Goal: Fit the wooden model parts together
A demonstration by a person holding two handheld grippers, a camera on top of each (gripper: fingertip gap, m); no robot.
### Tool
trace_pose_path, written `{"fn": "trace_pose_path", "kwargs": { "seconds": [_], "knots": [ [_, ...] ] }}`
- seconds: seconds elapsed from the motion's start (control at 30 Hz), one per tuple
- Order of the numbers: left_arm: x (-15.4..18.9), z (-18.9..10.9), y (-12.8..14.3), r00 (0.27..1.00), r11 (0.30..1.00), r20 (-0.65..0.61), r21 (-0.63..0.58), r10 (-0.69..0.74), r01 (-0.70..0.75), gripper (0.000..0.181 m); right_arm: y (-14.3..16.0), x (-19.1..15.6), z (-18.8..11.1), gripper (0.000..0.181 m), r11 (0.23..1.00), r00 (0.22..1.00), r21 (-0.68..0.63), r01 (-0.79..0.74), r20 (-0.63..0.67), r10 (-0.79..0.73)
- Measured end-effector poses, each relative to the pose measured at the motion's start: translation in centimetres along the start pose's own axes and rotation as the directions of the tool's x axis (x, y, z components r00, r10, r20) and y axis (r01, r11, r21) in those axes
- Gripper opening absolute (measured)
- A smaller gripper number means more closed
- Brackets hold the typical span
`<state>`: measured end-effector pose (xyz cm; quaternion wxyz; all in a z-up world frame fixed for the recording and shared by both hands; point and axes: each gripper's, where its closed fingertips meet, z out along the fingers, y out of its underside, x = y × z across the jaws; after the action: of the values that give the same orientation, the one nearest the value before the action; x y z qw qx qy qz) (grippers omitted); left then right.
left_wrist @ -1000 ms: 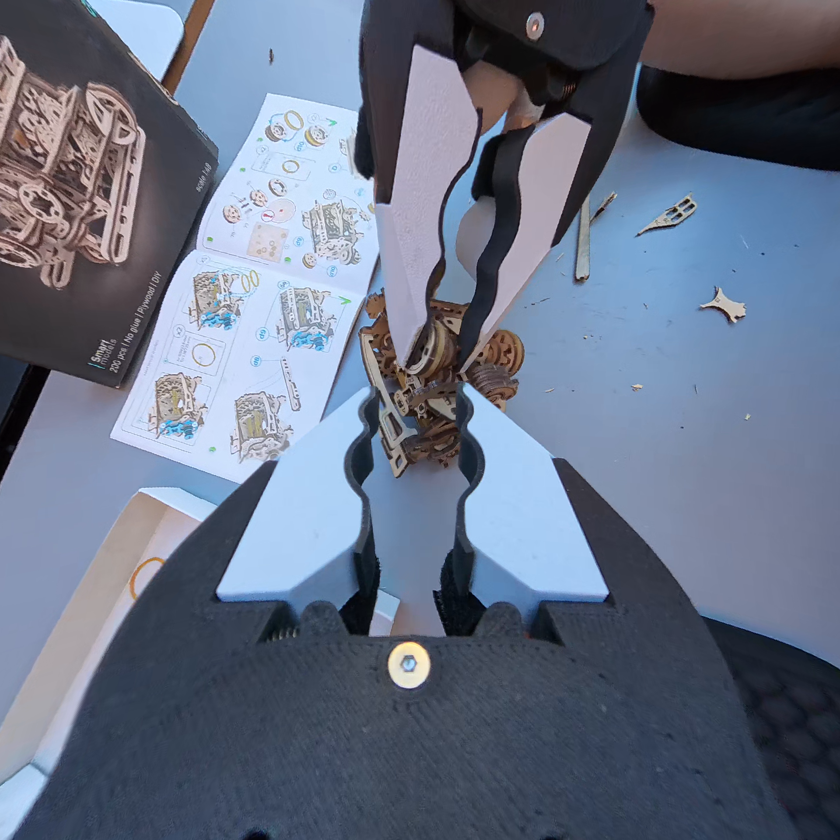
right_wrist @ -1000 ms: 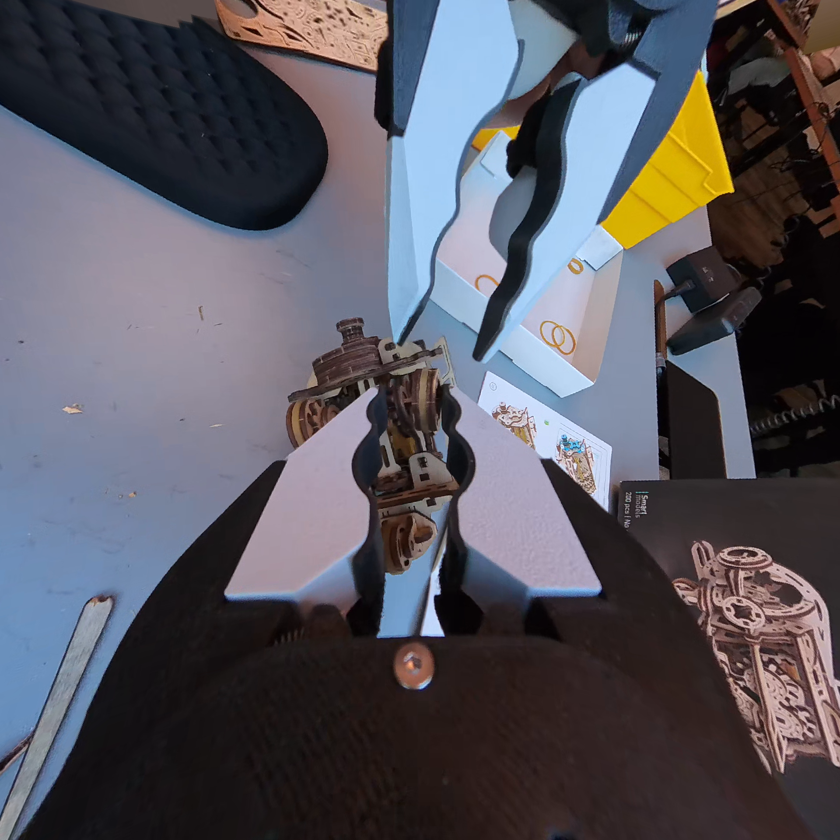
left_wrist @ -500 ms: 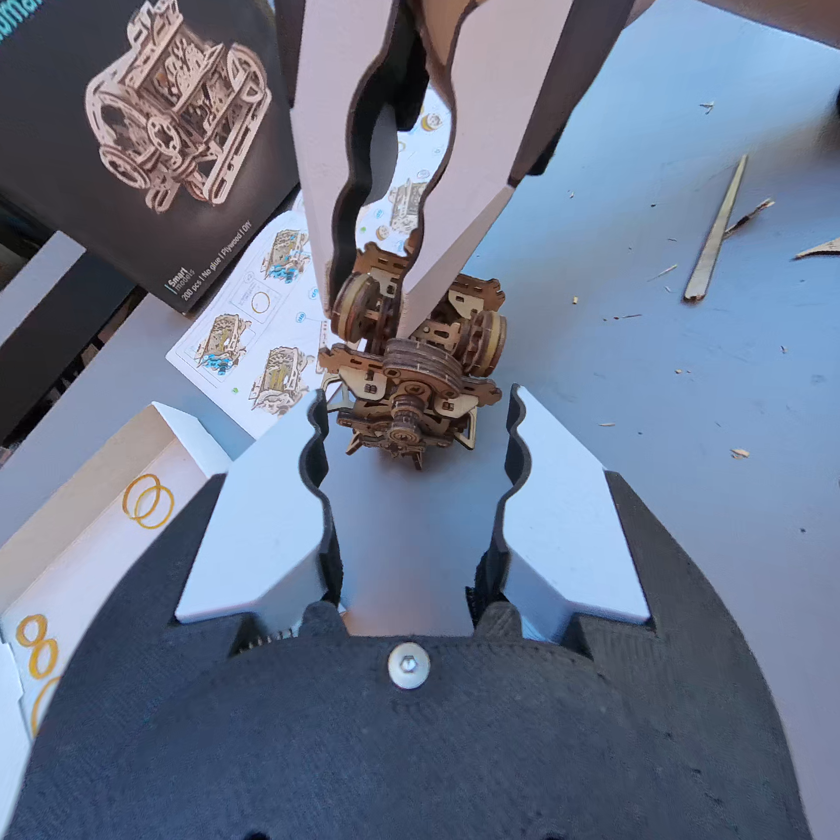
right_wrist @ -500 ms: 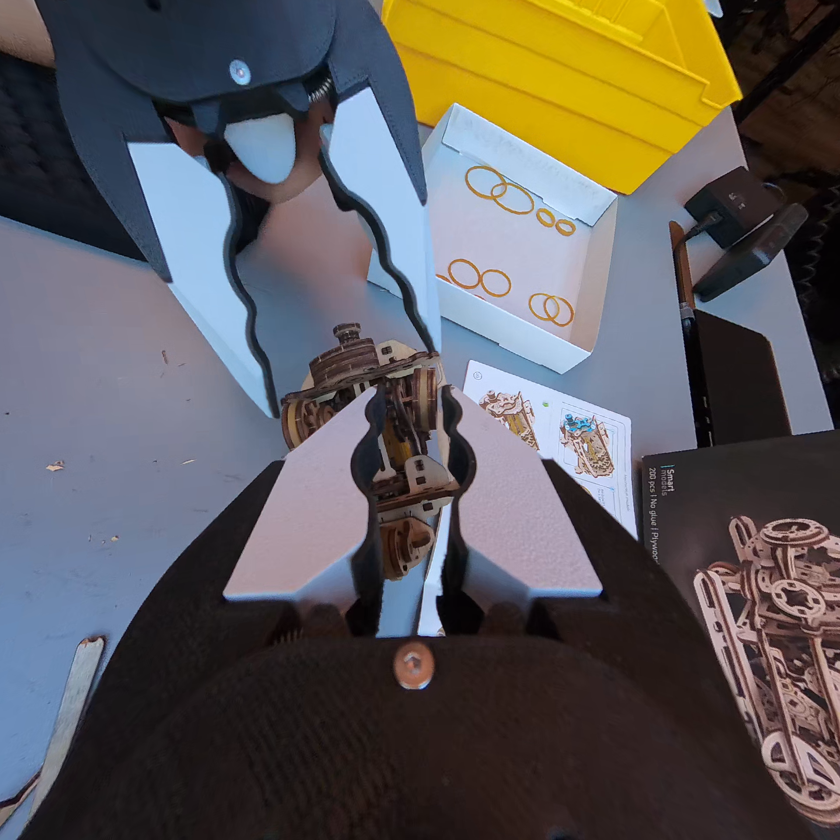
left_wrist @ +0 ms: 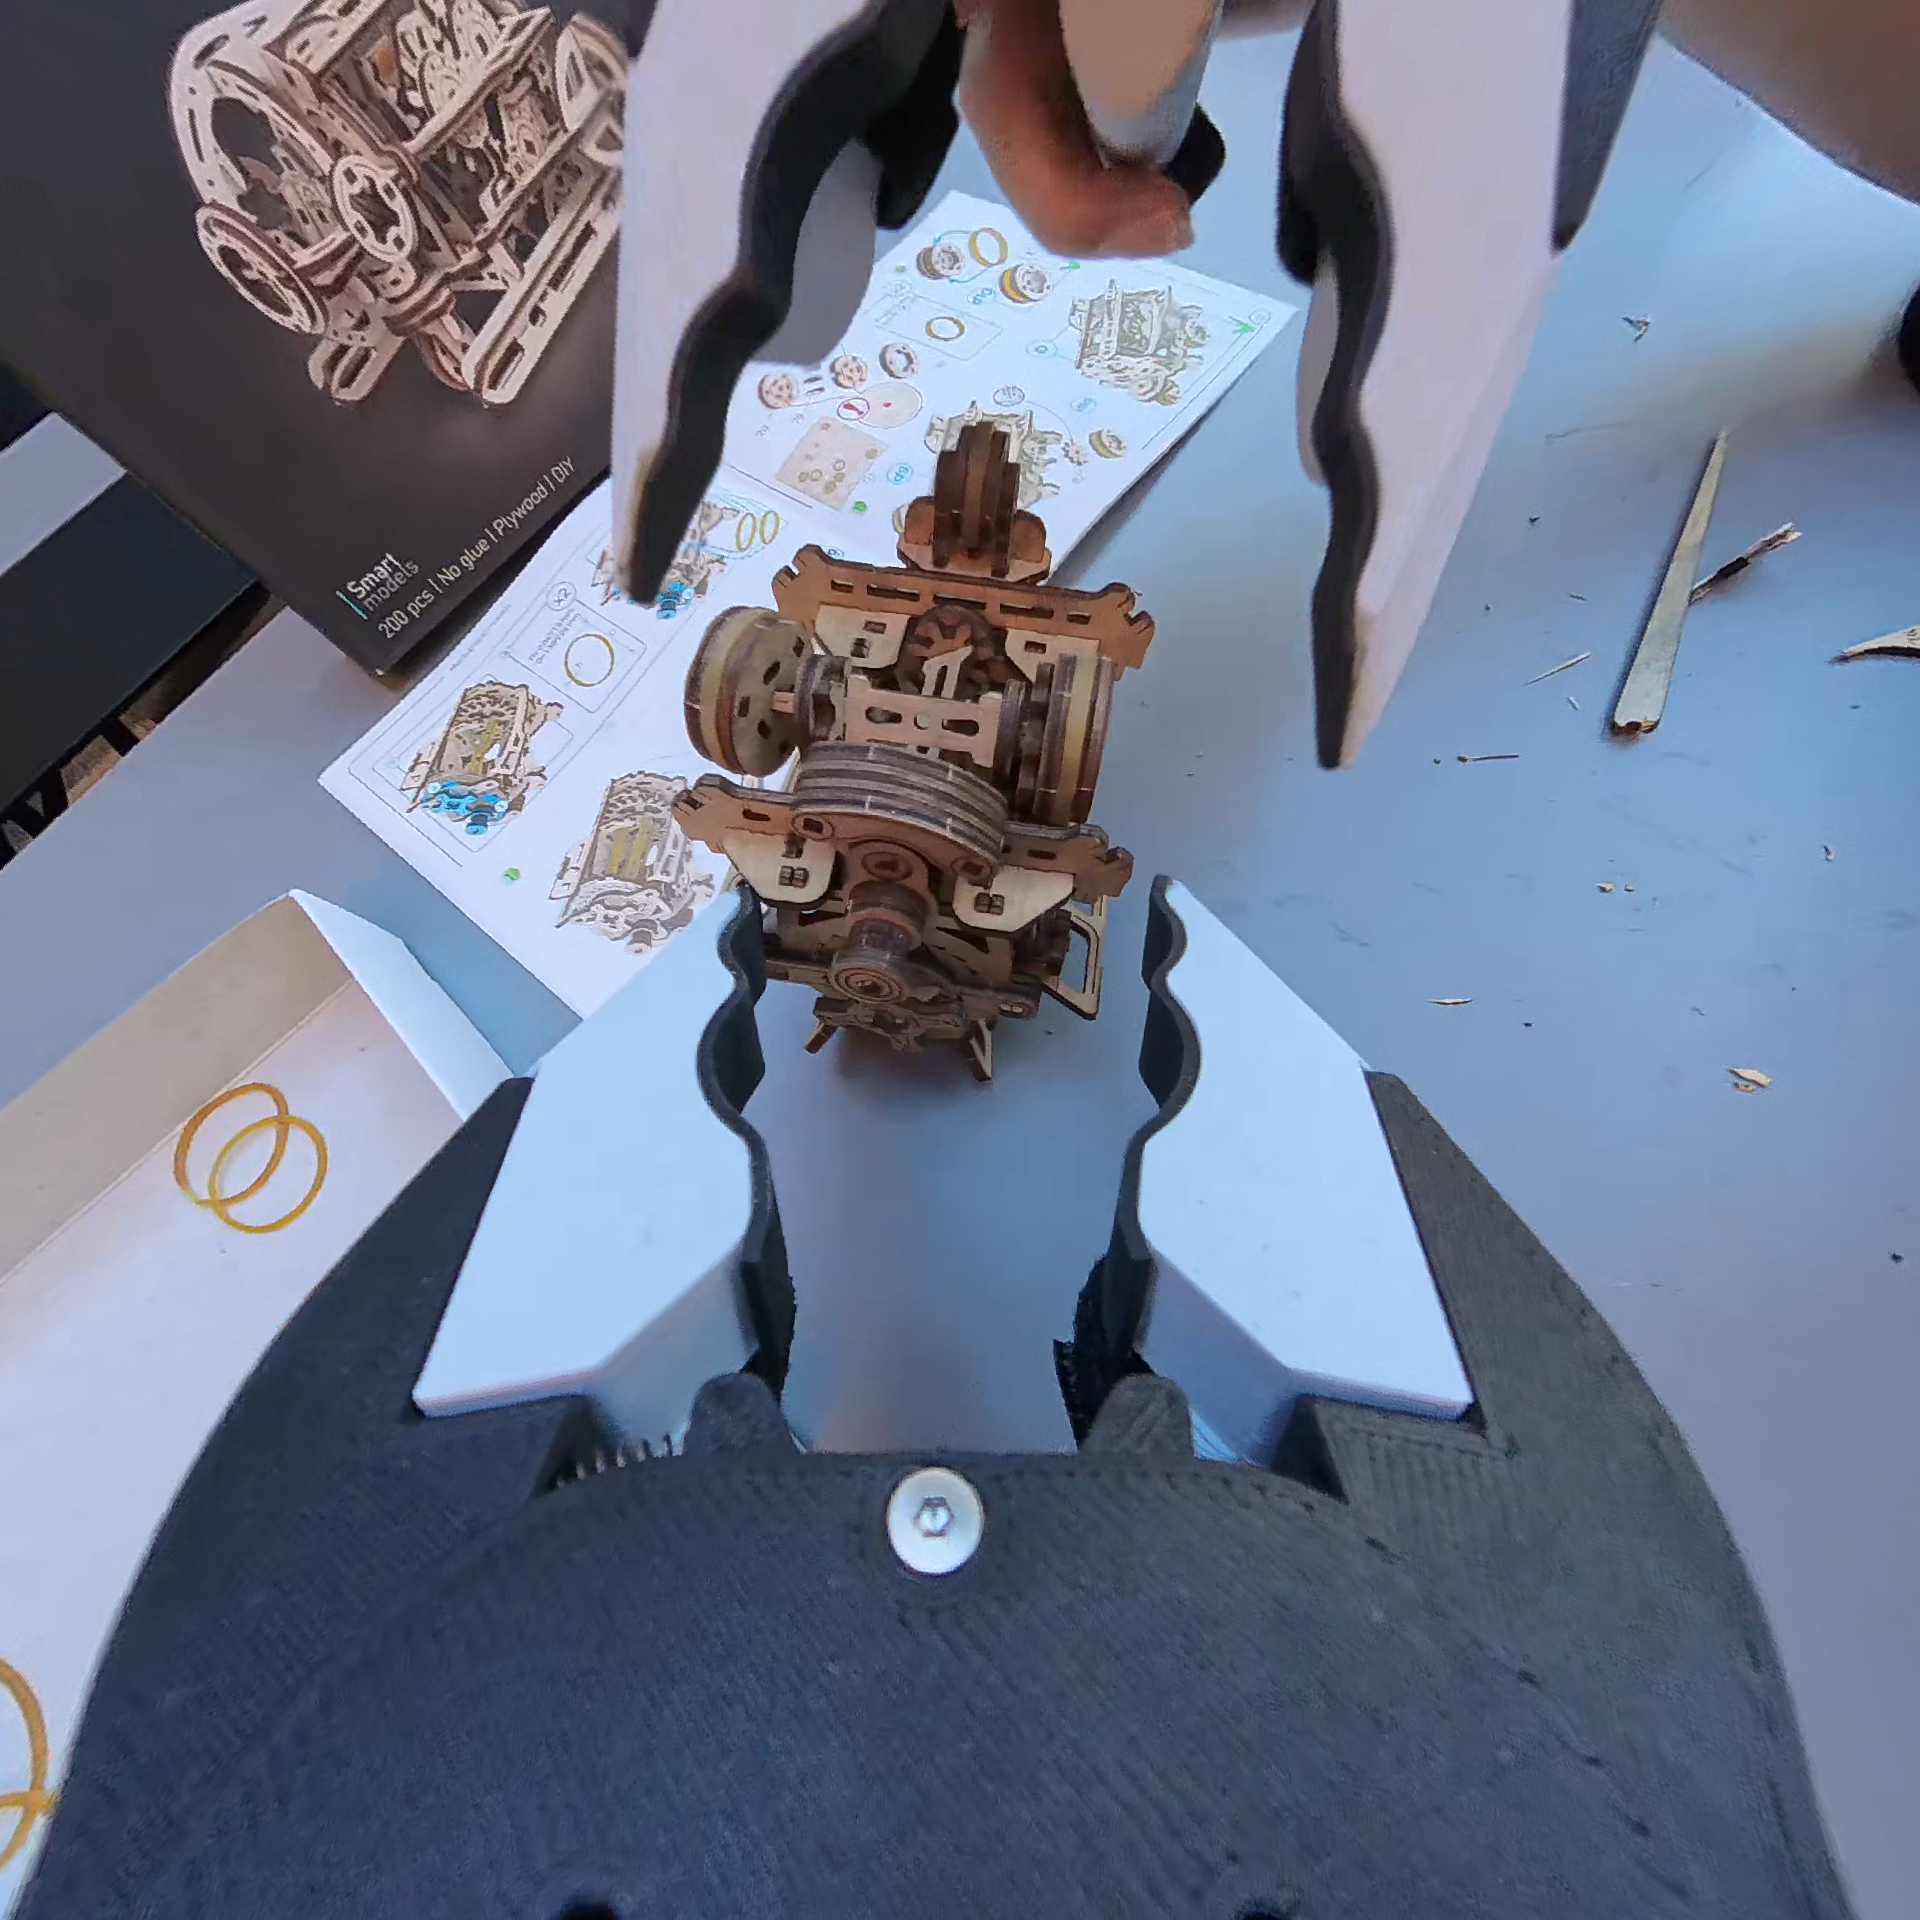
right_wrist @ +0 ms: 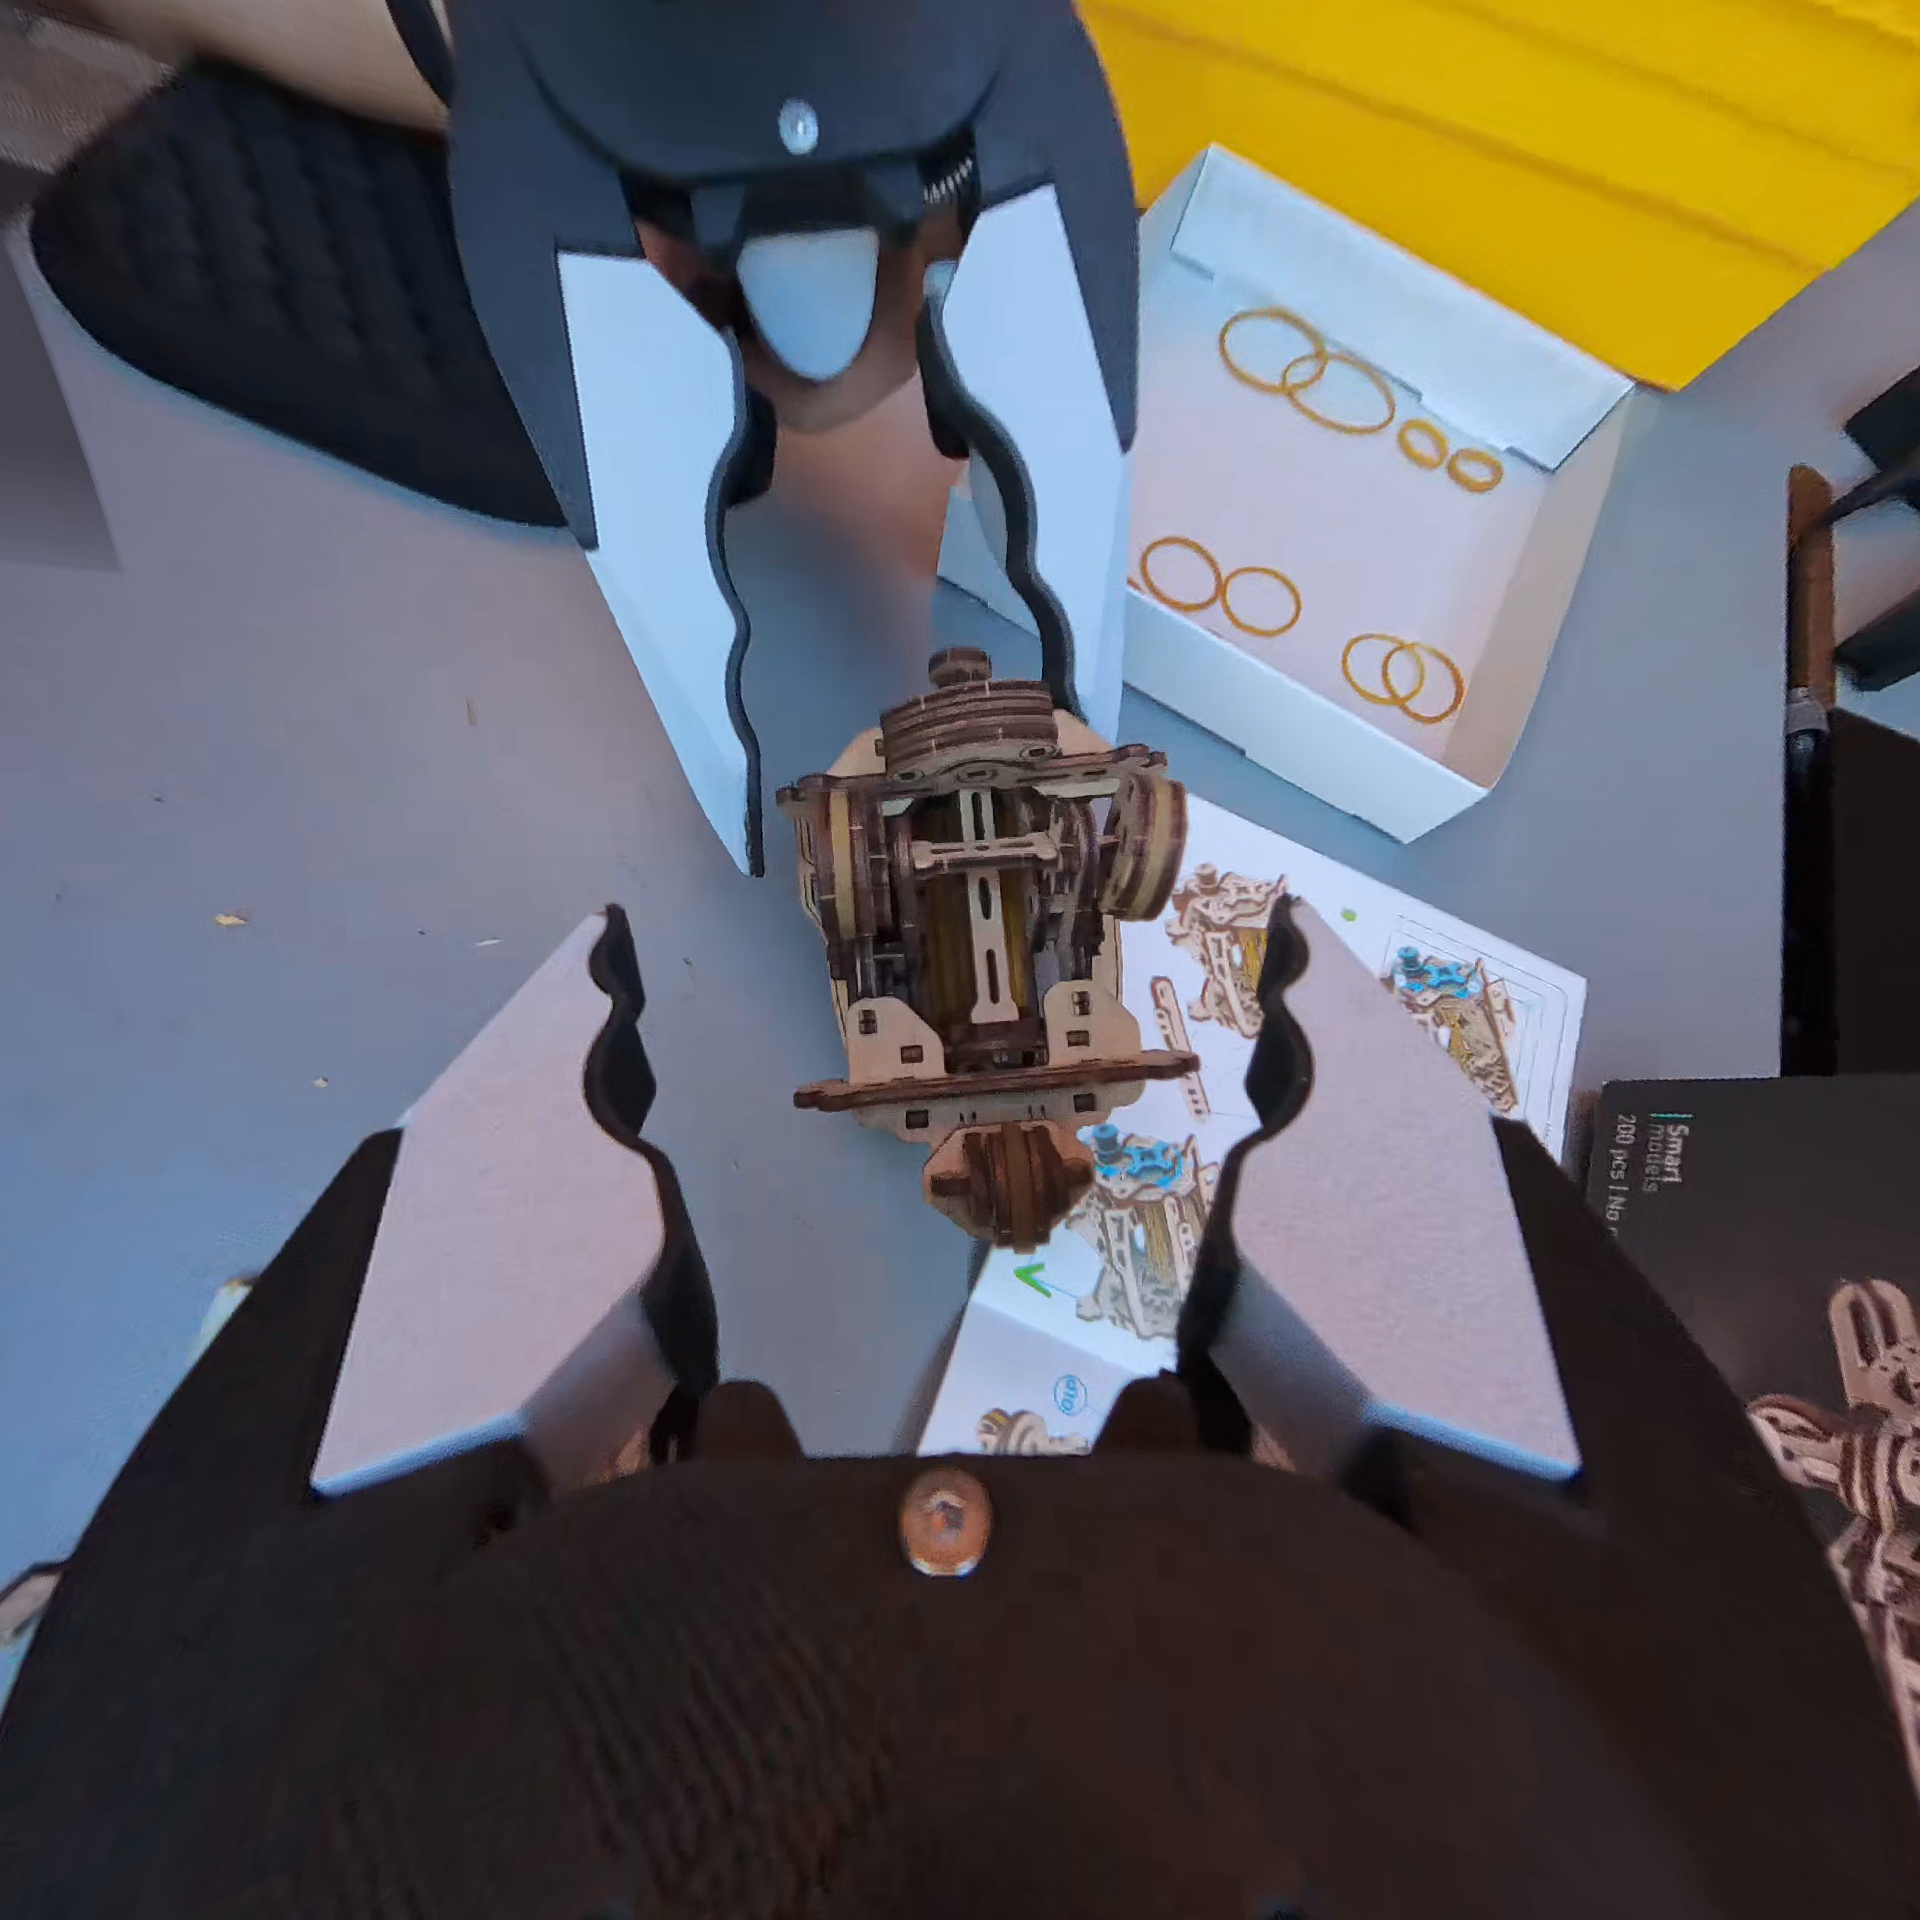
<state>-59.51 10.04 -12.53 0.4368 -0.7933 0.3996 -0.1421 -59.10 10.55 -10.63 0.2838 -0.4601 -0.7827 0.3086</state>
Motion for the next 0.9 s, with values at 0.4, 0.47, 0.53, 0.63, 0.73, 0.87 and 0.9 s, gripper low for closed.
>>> {"fn": "trace_pose_path", "kwargs": {
  "seconds": [0.4,0.47,0.53,0.63,0.73,0.87,0.9],
  "knots": [
    [0.6,0.0,-0.1,0.999,0.999,-0.016,0.036,0.038,-0.038,0.066,-1.0,-0.3,0.9,0.074,0.988,0.989,-0.093,0.127,0.082,-0.119],
    [0.6,0.0,-0.1,0.999,0.998,-0.018,0.040,0.039,-0.039,0.066,-0.9,-0.3,1.0,0.074,0.986,0.989,-0.108,0.131,0.080,-0.123],
    [0.6,0.0,-0.1,0.999,0.998,-0.021,0.044,0.040,-0.039,0.067,-0.8,-0.3,0.9,0.074,0.982,0.988,-0.127,0.141,0.079,-0.132],
    [0.6,0.0,-0.1,0.999,0.998,-0.026,0.048,0.038,-0.037,0.066,-0.8,-0.3,0.9,0.073,0.982,0.987,-0.127,0.139,0.093,-0.128],
    [0.5,0.0,-0.1,0.999,0.998,-0.032,0.051,0.028,-0.027,0.066,-0.8,-0.3,0.9,0.071,0.981,0.985,-0.126,0.146,0.105,-0.133],
    [0.6,0.1,-0.2,0.999,0.998,-0.039,0.055,0.024,-0.022,0.066,-0.8,-0.3,0.9,0.071,0.980,0.986,-0.138,0.141,0.104,-0.127],
    [0.6,0.1,-0.2,0.999,0.998,-0.040,0.055,0.022,-0.020,0.066,-0.8,-0.3,0.9,0.071,0.982,0.987,-0.132,0.133,0.105,-0.120]
  ]
}}
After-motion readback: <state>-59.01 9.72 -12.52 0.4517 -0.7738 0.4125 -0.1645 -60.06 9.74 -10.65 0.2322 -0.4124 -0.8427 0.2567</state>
